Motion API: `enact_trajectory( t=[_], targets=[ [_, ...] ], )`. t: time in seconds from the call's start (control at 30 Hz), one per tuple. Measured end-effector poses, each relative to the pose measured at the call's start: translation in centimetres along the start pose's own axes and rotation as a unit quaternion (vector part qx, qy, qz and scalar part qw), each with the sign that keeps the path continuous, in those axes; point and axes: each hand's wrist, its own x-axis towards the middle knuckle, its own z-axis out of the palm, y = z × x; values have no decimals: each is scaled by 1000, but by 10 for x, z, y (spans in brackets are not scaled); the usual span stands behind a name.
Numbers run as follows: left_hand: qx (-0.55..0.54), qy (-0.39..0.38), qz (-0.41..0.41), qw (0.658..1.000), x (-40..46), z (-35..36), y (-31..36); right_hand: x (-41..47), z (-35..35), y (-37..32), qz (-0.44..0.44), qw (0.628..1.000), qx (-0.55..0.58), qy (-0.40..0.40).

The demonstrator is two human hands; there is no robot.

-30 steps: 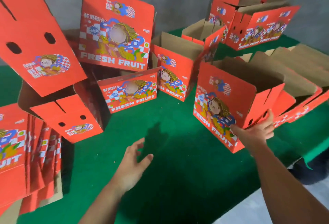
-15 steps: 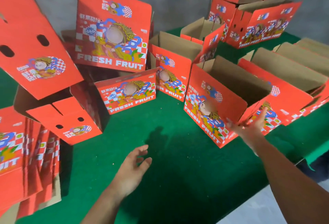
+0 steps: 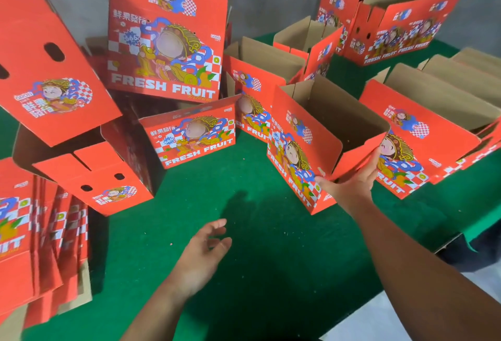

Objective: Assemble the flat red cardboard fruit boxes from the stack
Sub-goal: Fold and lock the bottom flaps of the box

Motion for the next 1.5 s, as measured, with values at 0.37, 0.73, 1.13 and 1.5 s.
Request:
enact_trajectory(
  t=[0.37,0.73,1.13,1.5],
  targets=[
    [-2,5,-29,1000,-1,6,-7,74,-90,36,82,991,36,98],
    [-21,6,-24,999,3,15,21,37,-7,-36,339,924,173,-26],
    [-144,218,21,965,-16,-52,31,-151,155,-162,45,956,88,-276],
    [61,495,-96,862,-72,-239,-38,-333,286,-273,-100,837,18,-537]
  ],
)
